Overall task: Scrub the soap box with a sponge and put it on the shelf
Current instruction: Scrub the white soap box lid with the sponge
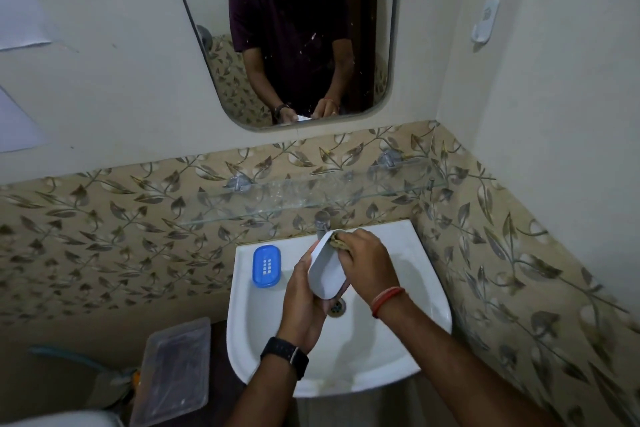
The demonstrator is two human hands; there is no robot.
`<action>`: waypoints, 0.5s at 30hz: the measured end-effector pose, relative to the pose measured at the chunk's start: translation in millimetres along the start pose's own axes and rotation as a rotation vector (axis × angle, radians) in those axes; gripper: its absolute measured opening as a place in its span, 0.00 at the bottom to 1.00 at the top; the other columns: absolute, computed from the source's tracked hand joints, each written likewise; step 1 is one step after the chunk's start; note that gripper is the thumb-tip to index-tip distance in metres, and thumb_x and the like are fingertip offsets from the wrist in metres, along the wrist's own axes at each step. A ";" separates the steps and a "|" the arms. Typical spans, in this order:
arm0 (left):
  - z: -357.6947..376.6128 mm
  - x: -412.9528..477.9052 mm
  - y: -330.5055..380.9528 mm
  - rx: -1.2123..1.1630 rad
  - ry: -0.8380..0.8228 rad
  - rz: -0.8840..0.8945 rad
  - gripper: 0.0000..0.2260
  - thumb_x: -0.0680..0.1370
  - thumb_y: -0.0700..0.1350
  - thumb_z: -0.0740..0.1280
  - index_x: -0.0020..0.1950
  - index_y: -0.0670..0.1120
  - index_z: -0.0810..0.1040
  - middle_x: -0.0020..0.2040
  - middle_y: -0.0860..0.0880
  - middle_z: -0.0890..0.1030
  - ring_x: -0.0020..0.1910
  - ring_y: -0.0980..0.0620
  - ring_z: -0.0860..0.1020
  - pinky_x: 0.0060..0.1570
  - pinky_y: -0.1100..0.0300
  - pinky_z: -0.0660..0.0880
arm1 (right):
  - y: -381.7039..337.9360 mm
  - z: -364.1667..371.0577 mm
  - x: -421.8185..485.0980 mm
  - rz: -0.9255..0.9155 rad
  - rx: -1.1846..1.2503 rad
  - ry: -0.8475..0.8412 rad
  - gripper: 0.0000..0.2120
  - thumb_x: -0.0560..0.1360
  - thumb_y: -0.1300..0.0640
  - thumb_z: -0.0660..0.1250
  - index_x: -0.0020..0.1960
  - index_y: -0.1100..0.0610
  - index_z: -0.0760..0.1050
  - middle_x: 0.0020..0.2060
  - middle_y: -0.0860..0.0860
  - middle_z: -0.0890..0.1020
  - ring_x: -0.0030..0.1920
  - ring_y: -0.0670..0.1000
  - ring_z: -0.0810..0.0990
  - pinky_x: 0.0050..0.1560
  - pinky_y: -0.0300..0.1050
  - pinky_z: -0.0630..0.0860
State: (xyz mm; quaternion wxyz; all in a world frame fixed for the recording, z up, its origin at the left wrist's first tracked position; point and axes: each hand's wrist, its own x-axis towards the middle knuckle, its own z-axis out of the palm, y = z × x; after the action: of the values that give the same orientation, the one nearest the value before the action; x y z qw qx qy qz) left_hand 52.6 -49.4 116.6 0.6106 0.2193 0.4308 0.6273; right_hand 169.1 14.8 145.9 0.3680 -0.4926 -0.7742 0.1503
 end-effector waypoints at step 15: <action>36.5 10.1 17.5 -0.066 0.044 -0.052 0.17 0.80 0.53 0.66 0.65 0.49 0.80 0.64 0.39 0.81 0.62 0.40 0.79 0.50 0.47 0.82 | 13.2 -24.4 22.4 -0.033 0.051 0.020 0.12 0.72 0.65 0.69 0.54 0.59 0.82 0.48 0.58 0.84 0.48 0.56 0.81 0.51 0.47 0.78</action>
State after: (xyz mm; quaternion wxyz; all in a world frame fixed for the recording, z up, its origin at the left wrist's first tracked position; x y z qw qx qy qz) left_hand 70.1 -27.8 147.7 0.6241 0.1736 0.4287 0.6297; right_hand 189.7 37.4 164.2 0.3905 -0.4719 -0.7743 0.1590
